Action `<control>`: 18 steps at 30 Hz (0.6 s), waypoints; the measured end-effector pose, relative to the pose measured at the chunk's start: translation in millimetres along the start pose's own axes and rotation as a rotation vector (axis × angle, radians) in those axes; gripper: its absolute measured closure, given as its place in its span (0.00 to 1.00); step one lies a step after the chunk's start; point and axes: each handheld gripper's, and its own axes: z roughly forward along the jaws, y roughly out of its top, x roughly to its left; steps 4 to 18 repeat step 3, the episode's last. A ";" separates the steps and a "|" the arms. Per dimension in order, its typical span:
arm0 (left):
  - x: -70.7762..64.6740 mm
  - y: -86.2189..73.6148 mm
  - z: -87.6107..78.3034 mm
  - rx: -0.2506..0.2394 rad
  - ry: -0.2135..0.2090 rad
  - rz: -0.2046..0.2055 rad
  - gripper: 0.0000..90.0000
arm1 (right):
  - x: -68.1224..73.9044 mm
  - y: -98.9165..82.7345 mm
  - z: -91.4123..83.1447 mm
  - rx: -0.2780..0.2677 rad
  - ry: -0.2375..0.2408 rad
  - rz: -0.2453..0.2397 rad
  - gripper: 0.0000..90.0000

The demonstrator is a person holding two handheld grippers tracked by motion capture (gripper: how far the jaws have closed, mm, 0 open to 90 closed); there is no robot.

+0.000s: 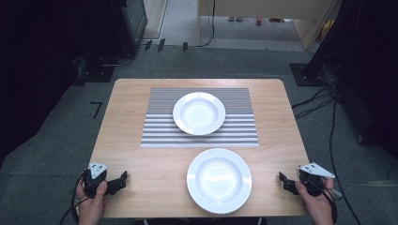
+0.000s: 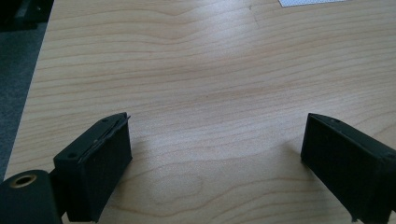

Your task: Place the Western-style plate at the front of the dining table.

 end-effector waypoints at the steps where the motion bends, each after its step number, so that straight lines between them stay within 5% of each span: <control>1: 0.0 0.0 0.0 0.000 0.000 0.000 0.09 | 0.0 0.0 0.0 0.000 0.000 0.000 0.12; 18: 0.0 0.2 0.2 0.000 0.000 0.000 0.09 | -0.2 0.5 0.9 0.005 -0.009 0.009 0.10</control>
